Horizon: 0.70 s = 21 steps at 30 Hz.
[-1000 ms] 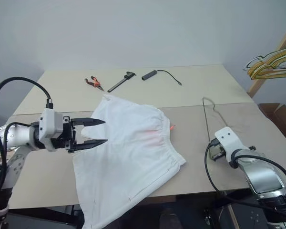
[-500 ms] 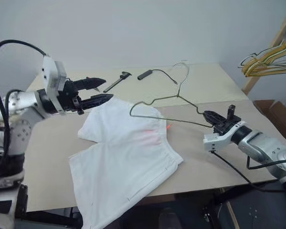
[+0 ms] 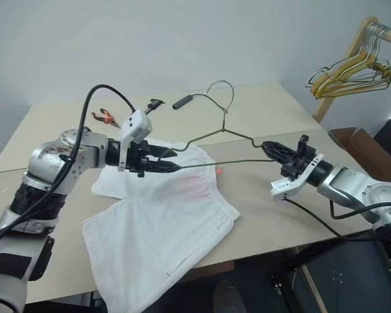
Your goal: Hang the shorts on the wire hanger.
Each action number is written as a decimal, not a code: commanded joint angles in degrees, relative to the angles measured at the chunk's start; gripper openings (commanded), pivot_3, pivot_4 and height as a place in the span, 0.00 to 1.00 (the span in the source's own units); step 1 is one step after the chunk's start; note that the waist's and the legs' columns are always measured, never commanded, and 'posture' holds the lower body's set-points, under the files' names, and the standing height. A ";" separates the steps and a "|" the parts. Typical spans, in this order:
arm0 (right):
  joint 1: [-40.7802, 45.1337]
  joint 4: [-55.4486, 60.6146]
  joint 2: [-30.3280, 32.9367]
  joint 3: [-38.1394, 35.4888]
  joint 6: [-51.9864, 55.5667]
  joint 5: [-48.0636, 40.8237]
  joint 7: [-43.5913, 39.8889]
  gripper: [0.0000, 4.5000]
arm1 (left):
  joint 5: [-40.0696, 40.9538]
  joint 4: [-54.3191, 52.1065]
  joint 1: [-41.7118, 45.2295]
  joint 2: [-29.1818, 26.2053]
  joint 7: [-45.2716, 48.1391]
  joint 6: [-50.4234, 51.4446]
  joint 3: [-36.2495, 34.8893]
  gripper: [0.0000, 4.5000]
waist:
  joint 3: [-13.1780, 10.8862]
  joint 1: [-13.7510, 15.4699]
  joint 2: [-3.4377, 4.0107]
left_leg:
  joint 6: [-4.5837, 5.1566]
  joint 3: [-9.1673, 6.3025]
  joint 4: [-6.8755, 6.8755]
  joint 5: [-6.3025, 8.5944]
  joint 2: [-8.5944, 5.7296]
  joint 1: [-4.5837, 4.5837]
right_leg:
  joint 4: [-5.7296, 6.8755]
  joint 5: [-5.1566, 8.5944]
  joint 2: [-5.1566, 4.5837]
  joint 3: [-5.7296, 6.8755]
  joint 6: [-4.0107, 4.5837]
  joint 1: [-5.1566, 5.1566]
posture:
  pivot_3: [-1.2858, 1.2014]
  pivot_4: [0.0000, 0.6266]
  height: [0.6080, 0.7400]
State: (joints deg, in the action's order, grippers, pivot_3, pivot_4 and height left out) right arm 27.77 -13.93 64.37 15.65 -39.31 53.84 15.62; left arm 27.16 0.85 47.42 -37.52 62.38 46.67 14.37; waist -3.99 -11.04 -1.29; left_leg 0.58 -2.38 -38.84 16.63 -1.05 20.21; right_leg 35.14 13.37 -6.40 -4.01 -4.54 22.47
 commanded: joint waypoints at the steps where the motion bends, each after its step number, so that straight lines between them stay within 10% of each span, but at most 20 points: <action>1: 0.09 1.78 1.17 -3.47 -0.25 -0.52 0.47 0.00 | -0.29 -0.78 1.09 -0.73 2.41 -0.42 -0.34 0.23 | 0.00 -0.39 0.00 | 0.00 -0.09 0.00 0.00 0.00 0.00 | 0.01 0.00 0.00 0.00 0.00 0.00 | 0.45 0.05 1.00; 4: 0.10 1.76 1.29 -3.92 -0.40 -0.12 0.49 0.00 | -0.90 -0.87 0.75 -1.40 4.34 -0.89 0.37 0.02 | 0.00 -0.96 0.01 | -0.01 -0.30 -0.02 -0.01 -0.01 -0.02 | 0.05 0.00 -0.01 0.00 0.00 -0.02 | 0.45 0.05 1.00; 12: 0.47 1.58 1.46 -4.28 -3.01 -2.62 -0.67 0.00 | -3.56 -0.34 0.88 -1.38 5.74 -2.38 1.35 0.01 | 0.02 -1.76 0.03 | -0.02 -0.37 -0.02 -0.01 -0.02 -0.03 | 0.08 0.00 -0.01 -0.01 0.00 -0.02 | 0.44 0.04 1.00; 18: -2.06 2.13 3.19 -5.33 -10.08 -14.57 -7.36 0.43 | -3.61 -0.19 0.37 -0.87 4.75 -1.83 -0.52 0.00 | 0.02 -2.09 0.03 | -0.02 -0.39 -0.02 -0.01 -0.02 -0.02 | 0.08 0.00 -0.03 0.01 -0.01 -0.03 | 0.44 0.04 1.00; 21: -10.55 9.40 8.16 -4.43 -4.10 -47.51 -27.64 0.66 | -5.08 -0.55 -0.54 -2.39 4.93 -3.93 -0.62 0.00 | 0.02 -2.17 0.03 | -0.01 -0.45 -0.02 -0.01 0.00 -0.04 | 0.01 0.00 -0.02 0.06 -0.01 -0.13 | 0.45 0.03 1.00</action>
State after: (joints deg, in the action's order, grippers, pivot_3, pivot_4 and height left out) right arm 18.73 -8.91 70.19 12.42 -46.56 23.44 -2.34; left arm 22.78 0.87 46.85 -38.60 67.04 44.47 15.06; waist -3.97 -13.20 -1.26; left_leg 0.58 -2.87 -38.85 16.63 -1.05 20.19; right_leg 35.11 13.38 -6.42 -3.94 -4.57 22.30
